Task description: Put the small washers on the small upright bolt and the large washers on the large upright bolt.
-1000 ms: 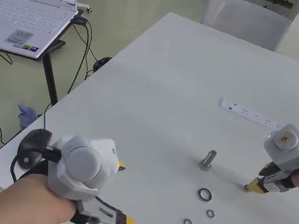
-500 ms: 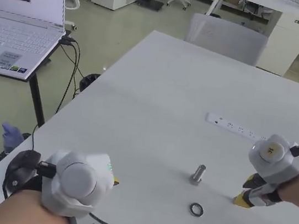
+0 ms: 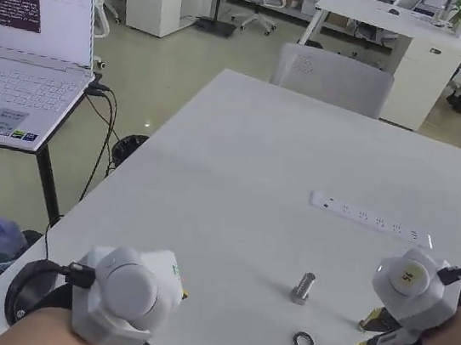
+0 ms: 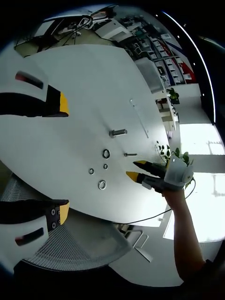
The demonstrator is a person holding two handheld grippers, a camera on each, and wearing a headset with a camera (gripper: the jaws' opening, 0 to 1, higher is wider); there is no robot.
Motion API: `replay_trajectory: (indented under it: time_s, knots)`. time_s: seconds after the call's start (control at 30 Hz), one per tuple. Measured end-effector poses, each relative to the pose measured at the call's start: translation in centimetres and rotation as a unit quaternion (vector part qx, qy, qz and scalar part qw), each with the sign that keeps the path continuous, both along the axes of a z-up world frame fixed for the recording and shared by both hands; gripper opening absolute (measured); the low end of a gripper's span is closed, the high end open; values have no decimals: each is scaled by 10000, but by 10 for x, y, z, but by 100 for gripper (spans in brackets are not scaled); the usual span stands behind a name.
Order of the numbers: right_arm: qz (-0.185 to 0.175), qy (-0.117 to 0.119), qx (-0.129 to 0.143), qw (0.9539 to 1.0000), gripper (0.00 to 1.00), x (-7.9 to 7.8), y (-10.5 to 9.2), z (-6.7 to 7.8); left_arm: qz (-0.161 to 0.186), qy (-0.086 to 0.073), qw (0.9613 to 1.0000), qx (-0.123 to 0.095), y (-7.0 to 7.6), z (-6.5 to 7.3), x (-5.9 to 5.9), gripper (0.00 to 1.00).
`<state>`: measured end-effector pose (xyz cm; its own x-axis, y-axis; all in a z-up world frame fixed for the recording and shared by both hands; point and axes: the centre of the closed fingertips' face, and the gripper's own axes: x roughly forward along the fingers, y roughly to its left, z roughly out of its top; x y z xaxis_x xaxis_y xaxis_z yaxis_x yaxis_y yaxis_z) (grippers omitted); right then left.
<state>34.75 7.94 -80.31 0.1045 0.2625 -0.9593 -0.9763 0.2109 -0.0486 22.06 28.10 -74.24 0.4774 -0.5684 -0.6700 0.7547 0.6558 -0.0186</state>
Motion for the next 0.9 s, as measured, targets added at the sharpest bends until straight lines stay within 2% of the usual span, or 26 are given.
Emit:
replay_trajectory:
  time_s: [0.2, 0.33, 0.57, 0.7, 0.8, 0.9]
  knots:
    - [47, 132, 41, 9999, 33, -21, 4, -14, -24, 36, 10000, -8, 3, 1, -5, 70]
    - [164, 167, -102, 9997, 33, -29, 1, -27, 0, 53, 10000, -58, 3, 1, -6, 70]
    - [223, 101, 13, 9997, 32, -28, 9, -39, -59, 50, 9999, -73, -2, -1, -6, 69]
    - [199, 119, 106, 9997, 32, -27, 17, -48, -174, 38, 9998, 34, -7, -4, -11, 69]
    - [201, 154, 95, 9996, 32, -27, 20, -53, -82, 87, 9998, -145, -7, -2, -11, 71]
    - [216, 179, 95, 9996, 32, -26, 24, -58, -71, -4, 9999, -102, -4, -1, -11, 73]
